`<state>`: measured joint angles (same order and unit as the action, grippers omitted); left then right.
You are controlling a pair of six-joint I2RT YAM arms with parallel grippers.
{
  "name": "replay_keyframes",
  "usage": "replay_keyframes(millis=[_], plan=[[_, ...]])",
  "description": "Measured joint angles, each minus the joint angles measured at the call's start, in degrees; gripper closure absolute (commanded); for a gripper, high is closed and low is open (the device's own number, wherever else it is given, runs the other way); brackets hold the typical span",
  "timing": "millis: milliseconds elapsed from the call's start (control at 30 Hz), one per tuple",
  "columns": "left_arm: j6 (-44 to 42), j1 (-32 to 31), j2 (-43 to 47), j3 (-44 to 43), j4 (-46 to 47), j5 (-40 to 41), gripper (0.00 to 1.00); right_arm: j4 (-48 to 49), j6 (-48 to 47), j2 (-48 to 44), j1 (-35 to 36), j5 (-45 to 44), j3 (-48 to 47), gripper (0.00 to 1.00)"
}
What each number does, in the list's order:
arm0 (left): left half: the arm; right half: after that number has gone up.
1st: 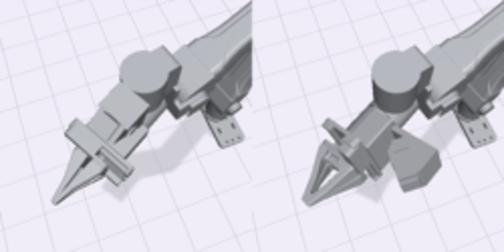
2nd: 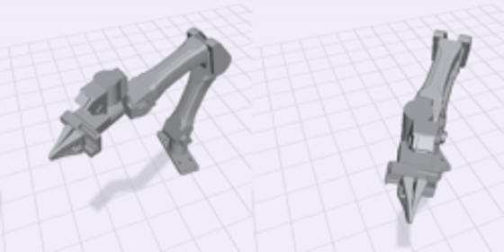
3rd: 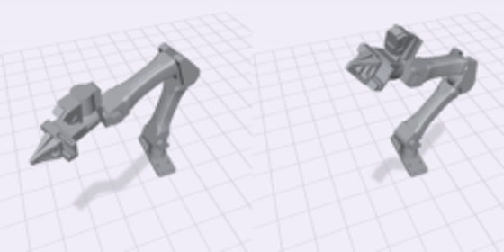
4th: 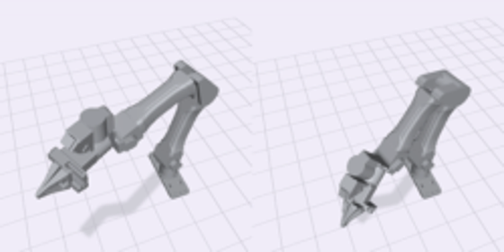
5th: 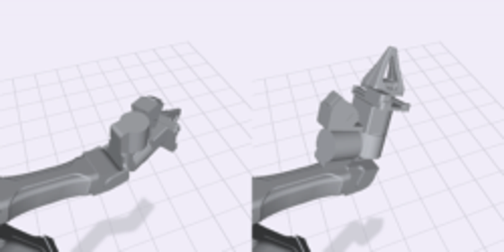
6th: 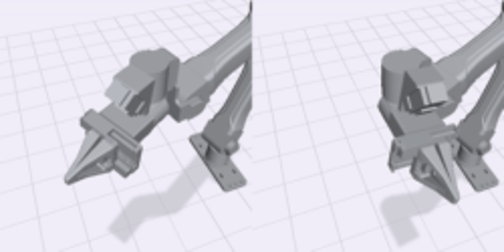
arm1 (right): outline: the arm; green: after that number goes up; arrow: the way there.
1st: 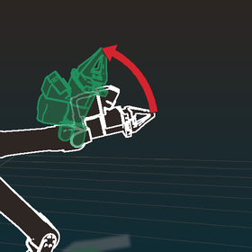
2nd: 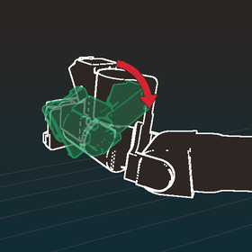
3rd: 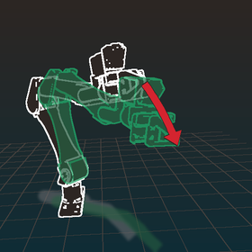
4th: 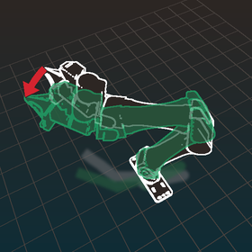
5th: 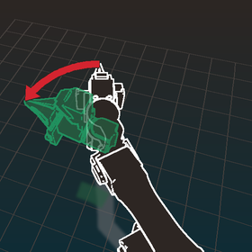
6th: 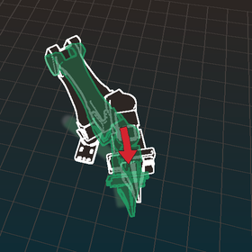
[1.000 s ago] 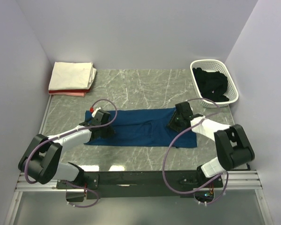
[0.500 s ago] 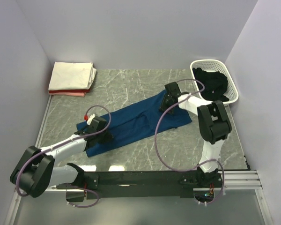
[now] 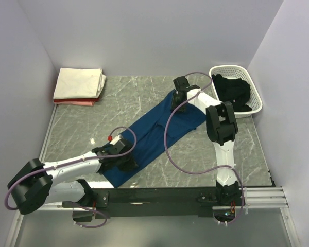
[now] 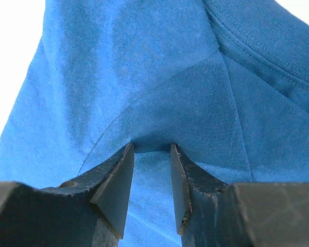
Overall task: Fold and stack the t-shirts
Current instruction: Fold the tshirt
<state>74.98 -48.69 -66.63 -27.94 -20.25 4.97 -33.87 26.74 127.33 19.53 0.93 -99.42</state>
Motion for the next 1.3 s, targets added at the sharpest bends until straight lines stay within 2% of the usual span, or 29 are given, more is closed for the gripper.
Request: replay_keyframes(millis=[200,333,433,533,700,800,867,1000,1133,1300], plan=[[-5.5,-0.6,-2.3,-10.8,-4.5,3.3,0.44,-3.1,-3.0,2.1,0.0,-0.2,-5.0,0.48],[-13.4,0.2,-3.2,-20.2,-4.2,6.5,0.35,-4.7,-3.5,0.9,-0.4,0.2,-6.0,0.44],[-21.4,2.9,-8.2,-29.2,-1.9,6.9,0.32,-4.5,-2.1,-4.2,-2.1,1.8,-4.5,0.44],[-29.9,6.0,-15.4,-36.9,3.2,6.7,0.29,-1.0,1.0,-16.5,-6.3,4.4,4.0,0.44],[-45.4,9.5,-27.9,-44.7,11.5,4.2,0.21,8.9,7.6,-42.7,-16.5,8.0,23.7,0.44],[-53.9,10.1,-35.8,-50.1,13.1,0.7,0.14,11.8,10.0,-53.4,-17.8,9.2,33.6,0.43],[-59.1,10.2,-41.6,-54.8,12.9,-2.4,0.1,12.6,10.7,-57.2,-17.5,10.2,37.8,0.43],[-66.6,10.0,-51.9,-63.6,11.3,-7.4,0.09,13.4,11.4,-62.4,-17.3,12.3,46.2,0.43],[-70.5,9.8,-57.3,-66.9,10.0,-9.9,0.09,13.0,11.3,-67.3,-17.3,12.7,52.5,0.43],[-74.8,8.0,-62.9,-70.6,8.3,-9.3,0.09,13.1,10.9,-69.9,-17.3,13.4,55.6,0.43]])
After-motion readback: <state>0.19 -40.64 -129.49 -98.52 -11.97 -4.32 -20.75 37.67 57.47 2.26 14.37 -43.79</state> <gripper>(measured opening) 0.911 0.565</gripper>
